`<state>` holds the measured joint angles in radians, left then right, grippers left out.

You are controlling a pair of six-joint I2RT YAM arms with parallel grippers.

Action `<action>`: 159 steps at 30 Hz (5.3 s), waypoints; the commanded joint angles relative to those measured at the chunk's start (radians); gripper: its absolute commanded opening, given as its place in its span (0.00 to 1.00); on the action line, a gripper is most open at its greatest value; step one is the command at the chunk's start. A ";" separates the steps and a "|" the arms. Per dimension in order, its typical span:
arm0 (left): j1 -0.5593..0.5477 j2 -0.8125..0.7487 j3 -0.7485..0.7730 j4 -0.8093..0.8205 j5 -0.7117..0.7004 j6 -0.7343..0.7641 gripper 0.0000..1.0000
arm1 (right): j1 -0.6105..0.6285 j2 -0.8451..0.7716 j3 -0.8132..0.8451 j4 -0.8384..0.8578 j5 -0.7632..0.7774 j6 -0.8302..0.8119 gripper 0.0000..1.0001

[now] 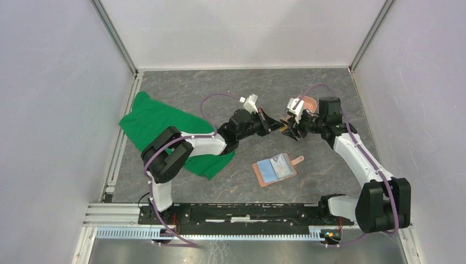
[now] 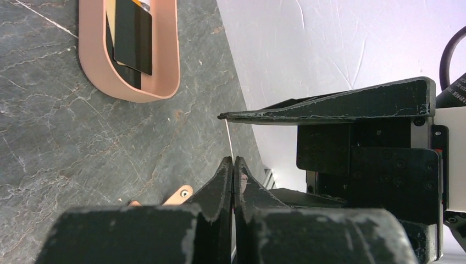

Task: Put the credit cards into the card holder
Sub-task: Pick up the credit card from the storage box, then insert the credit card into the card holder.

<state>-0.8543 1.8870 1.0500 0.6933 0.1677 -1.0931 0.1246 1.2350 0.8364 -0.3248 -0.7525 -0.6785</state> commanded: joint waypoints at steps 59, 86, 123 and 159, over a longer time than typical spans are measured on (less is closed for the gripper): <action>-0.026 -0.648 -0.408 -0.256 0.410 0.924 0.17 | 0.219 -0.085 -0.234 0.192 -0.631 0.337 0.00; -0.172 -0.761 -0.721 -0.041 -0.231 0.122 0.63 | -0.069 -0.040 -0.348 0.241 -0.343 0.709 0.00; -0.225 -0.190 -0.535 0.077 -0.248 0.034 0.47 | -0.152 0.075 -0.475 0.350 -0.252 0.845 0.00; -0.229 -0.100 -0.507 -0.098 -0.299 0.029 0.06 | -0.102 0.066 -0.522 0.376 -0.149 0.883 0.00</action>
<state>-1.0756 1.7420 0.5323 0.6834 -0.1070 -1.0554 0.0181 1.2968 0.3237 0.0444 -0.9409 0.2241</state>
